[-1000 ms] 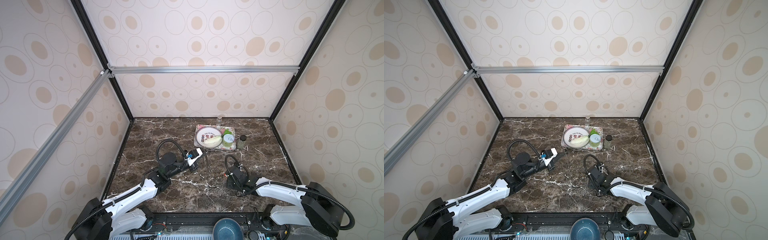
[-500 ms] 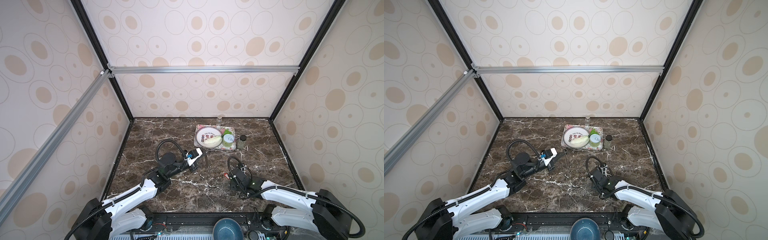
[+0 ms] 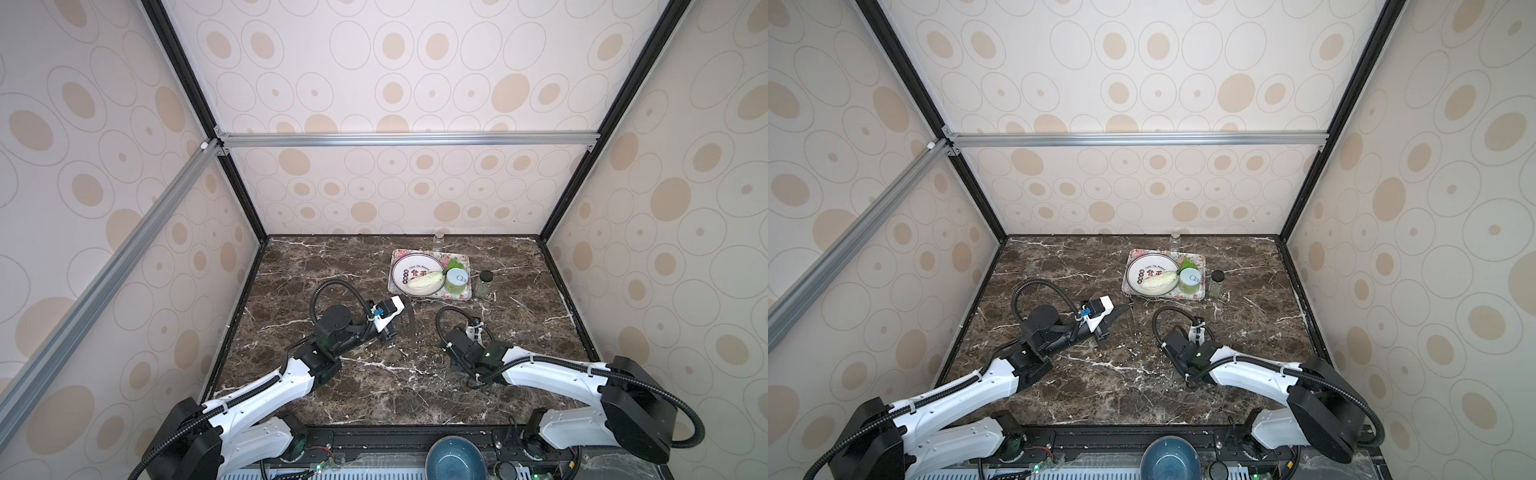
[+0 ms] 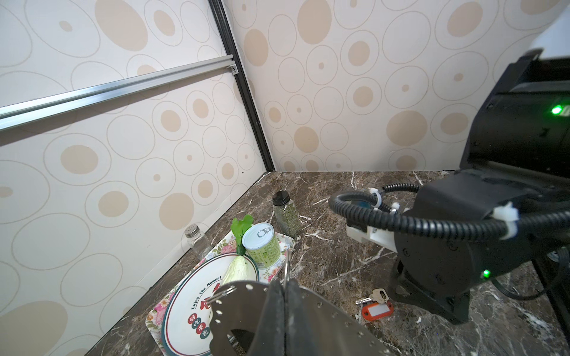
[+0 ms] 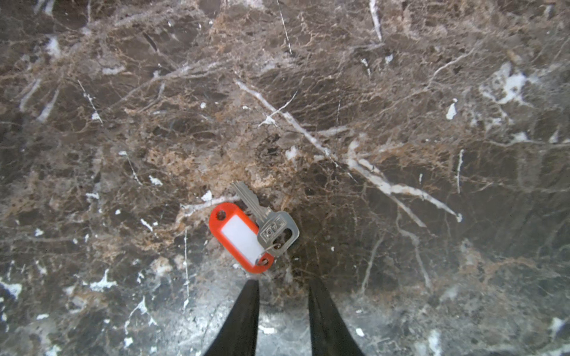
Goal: Attach keys to a key ring
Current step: Pick up the key from the center of the table.
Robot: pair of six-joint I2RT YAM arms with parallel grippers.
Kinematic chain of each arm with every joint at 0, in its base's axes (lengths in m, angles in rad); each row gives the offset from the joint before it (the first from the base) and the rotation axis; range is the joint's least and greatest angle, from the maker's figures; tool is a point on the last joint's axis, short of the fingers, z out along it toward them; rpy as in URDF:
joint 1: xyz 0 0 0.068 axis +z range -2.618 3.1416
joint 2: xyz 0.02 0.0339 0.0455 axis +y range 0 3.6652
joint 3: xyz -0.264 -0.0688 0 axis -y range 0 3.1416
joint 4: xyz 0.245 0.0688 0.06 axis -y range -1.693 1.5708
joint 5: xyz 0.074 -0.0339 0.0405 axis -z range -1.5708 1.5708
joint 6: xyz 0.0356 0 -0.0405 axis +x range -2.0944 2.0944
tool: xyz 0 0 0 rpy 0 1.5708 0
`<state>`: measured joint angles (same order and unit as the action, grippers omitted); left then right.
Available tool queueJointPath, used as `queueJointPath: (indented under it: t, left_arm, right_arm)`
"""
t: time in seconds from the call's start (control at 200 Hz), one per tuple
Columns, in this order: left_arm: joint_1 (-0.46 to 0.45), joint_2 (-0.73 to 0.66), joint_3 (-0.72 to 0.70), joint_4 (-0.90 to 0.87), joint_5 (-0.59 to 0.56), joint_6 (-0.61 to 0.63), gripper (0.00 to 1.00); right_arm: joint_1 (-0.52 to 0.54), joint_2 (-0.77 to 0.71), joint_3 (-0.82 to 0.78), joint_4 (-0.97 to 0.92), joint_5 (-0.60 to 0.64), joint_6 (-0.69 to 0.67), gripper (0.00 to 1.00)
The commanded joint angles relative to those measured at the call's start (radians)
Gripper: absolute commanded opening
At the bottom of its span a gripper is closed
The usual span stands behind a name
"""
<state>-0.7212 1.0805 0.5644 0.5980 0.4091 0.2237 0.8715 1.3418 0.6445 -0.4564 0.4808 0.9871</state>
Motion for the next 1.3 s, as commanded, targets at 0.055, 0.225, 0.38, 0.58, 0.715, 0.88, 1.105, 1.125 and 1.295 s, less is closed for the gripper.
queueJointPath:
  t: [0.055, 0.225, 0.38, 0.58, 0.715, 0.88, 1.105, 1.125, 1.295]
  left_arm:
    - [-0.007, -0.024, 0.002, 0.06, -0.001, -0.009, 0.0]
    - [-0.006, -0.025, 0.001, 0.06, -0.002, -0.007, 0.0]
    - [-0.007, -0.027, 0.001, 0.06, -0.004, -0.007, 0.0]
    - [-0.007, -0.028, -0.001, 0.06, -0.004, -0.006, 0.0]
    - [-0.007, -0.027, 0.002, 0.061, -0.003, -0.006, 0.0]
    - [-0.007, -0.027, 0.001, 0.06, 0.0, -0.007, 0.0]
    - [-0.007, -0.024, 0.003, 0.062, 0.001, -0.009, 0.0]
    - [-0.007, -0.024, 0.003, 0.062, 0.001, -0.009, 0.0]
    - [-0.006, -0.021, 0.004, 0.062, 0.004, -0.011, 0.0]
  right_arm:
    - [0.009, 0.058, 0.047, -0.031, 0.035, 0.024, 0.29]
    - [0.008, 0.115, 0.073, -0.031, 0.043, 0.022, 0.29]
    - [0.009, 0.158, 0.092, -0.03, 0.048, 0.02, 0.29]
    - [0.008, 0.192, 0.107, -0.062, 0.075, 0.024, 0.28]
    - [0.008, 0.21, 0.103, -0.068, 0.082, 0.024, 0.25]
    - [0.008, 0.224, 0.105, -0.07, 0.076, 0.021, 0.22]
    - [0.009, 0.203, 0.086, -0.067, 0.067, 0.023, 0.18]
    - [0.009, 0.201, 0.083, -0.067, 0.067, 0.023, 0.17]
    - [0.009, 0.2, 0.082, -0.067, 0.066, 0.018, 0.14]
